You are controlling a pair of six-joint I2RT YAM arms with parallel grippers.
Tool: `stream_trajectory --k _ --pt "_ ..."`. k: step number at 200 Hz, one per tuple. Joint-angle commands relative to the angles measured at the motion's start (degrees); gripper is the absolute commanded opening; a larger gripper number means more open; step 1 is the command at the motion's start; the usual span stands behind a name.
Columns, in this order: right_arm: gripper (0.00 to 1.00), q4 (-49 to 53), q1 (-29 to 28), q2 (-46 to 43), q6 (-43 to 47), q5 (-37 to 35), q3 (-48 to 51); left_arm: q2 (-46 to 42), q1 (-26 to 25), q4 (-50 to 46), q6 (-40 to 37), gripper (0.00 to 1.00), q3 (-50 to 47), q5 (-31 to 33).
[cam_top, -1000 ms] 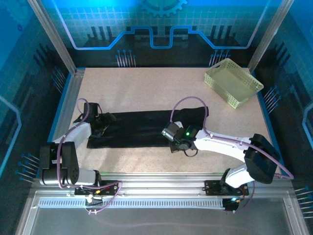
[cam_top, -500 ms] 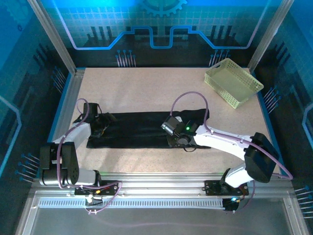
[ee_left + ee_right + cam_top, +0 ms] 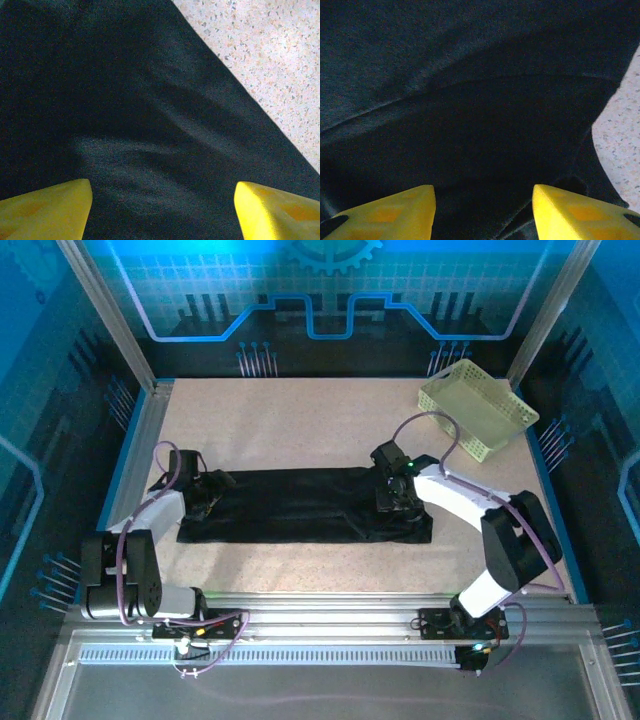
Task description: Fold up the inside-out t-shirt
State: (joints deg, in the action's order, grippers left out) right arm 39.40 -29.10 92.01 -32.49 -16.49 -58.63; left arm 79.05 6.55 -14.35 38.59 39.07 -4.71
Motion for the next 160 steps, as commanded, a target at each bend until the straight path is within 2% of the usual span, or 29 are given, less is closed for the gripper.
stream_trajectory --k 1,42,64,91,124,160 --pt "0.52 1.48 0.27 1.40 0.98 -0.46 -1.24 0.11 0.39 -0.35 -0.79 0.76 0.98 0.04" --pt "0.49 6.53 -6.28 -5.16 -3.26 -2.94 4.20 0.30 0.48 -0.60 -1.06 0.76 1.18 0.58" --pt "0.48 7.98 -9.12 -7.25 -5.87 -0.50 6.65 0.58 0.58 -0.33 -0.80 0.76 1.49 0.66" --pt "0.46 7.99 -9.70 -9.86 -5.92 1.97 6.47 0.86 0.57 -0.41 -0.31 0.76 2.16 0.16" --pt "0.44 7.18 -8.22 -12.40 -3.20 0.12 0.00 -0.44 0.01 -1.55 -0.27 0.76 3.69 -0.19" --pt "0.45 -1.85 -0.22 -3.32 -0.47 8.83 -6.01 1.02 -1.01 -0.40 0.32 0.76 5.73 -1.98"
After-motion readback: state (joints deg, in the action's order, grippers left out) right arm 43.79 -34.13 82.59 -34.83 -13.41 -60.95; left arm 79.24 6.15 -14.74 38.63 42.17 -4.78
